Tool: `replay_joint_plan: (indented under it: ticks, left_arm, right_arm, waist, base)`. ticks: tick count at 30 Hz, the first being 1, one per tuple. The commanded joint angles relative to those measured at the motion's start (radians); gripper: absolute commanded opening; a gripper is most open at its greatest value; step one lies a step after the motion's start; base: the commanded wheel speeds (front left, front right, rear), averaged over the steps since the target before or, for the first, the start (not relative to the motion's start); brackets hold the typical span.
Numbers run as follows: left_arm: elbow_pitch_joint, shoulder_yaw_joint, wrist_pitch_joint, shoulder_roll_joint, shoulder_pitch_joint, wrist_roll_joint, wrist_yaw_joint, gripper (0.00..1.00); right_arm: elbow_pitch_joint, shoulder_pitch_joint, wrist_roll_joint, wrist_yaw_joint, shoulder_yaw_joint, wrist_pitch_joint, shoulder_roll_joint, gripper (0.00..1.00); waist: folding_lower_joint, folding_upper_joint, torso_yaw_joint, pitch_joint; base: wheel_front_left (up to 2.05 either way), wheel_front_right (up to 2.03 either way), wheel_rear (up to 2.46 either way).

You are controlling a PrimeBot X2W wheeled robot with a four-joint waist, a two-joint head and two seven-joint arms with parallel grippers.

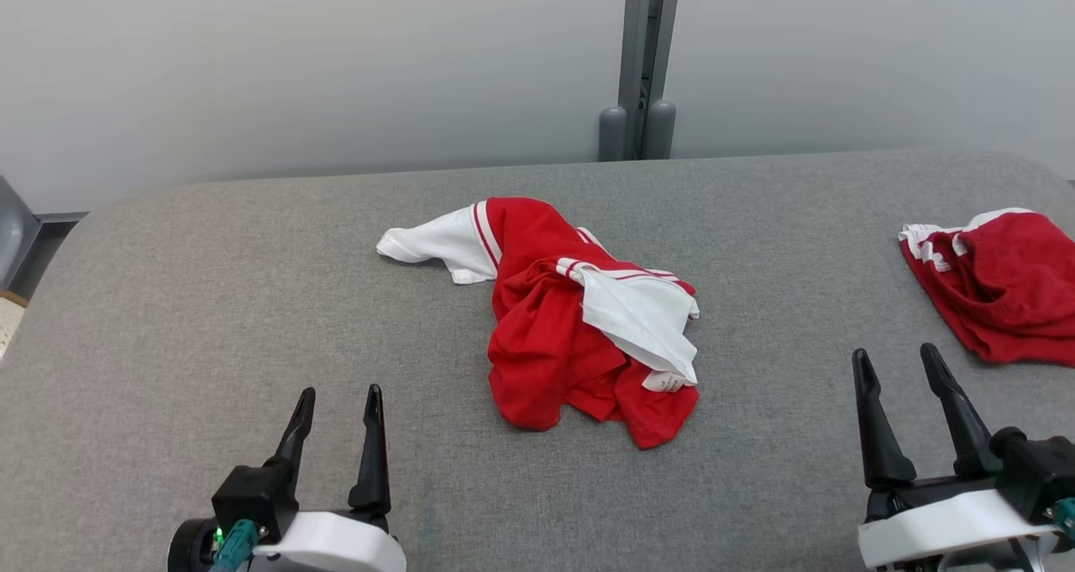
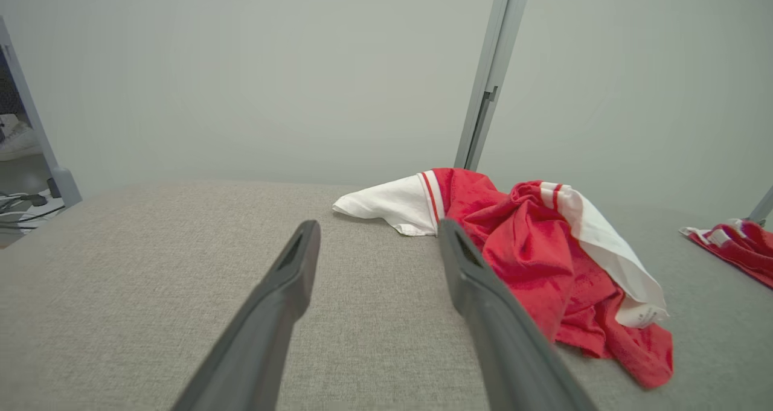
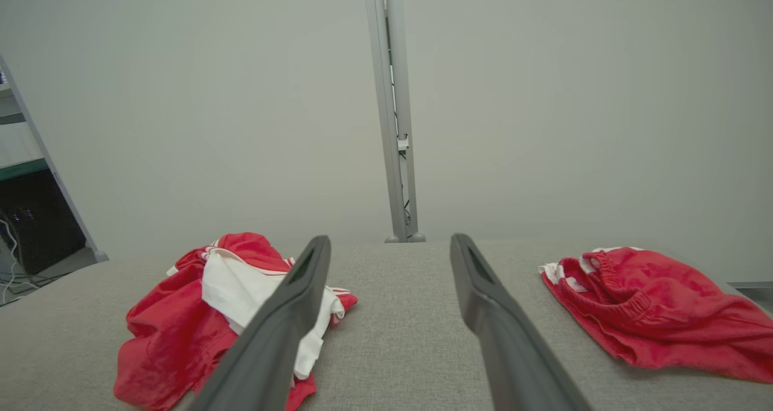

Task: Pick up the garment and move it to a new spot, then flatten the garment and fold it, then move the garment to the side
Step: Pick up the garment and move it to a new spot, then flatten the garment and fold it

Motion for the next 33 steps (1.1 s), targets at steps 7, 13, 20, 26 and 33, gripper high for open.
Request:
replay_joint_plan:
  ticks: [7,13,20,26,33]
  left_arm:
    - [-0.037,0.026,-0.001,-0.007,0.063,0.016,-0.010,1.00]
    - [-0.044,0.040,-0.001,-0.011,0.078,0.026,-0.012,1.00]
    - [-0.034,0.044,-0.001,-0.015,0.072,0.031,-0.019,1.00]
    - [-0.029,0.045,-0.001,-0.019,0.064,0.036,-0.025,1.00]
    - [-0.026,0.046,-0.001,-0.023,0.061,0.043,-0.031,1.00]
  right_arm:
    - [0.016,0.033,0.022,0.000,0.018,-0.020,-0.005,1.00]
    - [0.025,0.026,0.024,0.000,0.024,-0.022,-0.005,1.00]
    - [0.033,0.015,0.018,0.000,0.027,-0.020,-0.005,1.00]
    - [0.036,0.017,0.018,0.000,0.024,-0.021,-0.005,1.00]
    - [0.035,0.022,0.018,0.000,0.014,-0.022,-0.005,1.00]
  waist:
    - [0.0000,-0.0001,0.005,-0.019]
    - [0.0000,-0.0001,0.001,-0.021]
    - [0.0000,-0.0001,-0.001,-0.021]
    - [0.0000,-0.0001,0.002,-0.020]
    - [0.0000,-0.0001,0.018,-0.018]
  base:
    - [0.00,0.00,0.00]
    - [0.00,0.00,0.00]
    - [0.00,0.00,0.00]
    - [0.00,0.00,0.00]
    - [0.00,0.00,0.00]
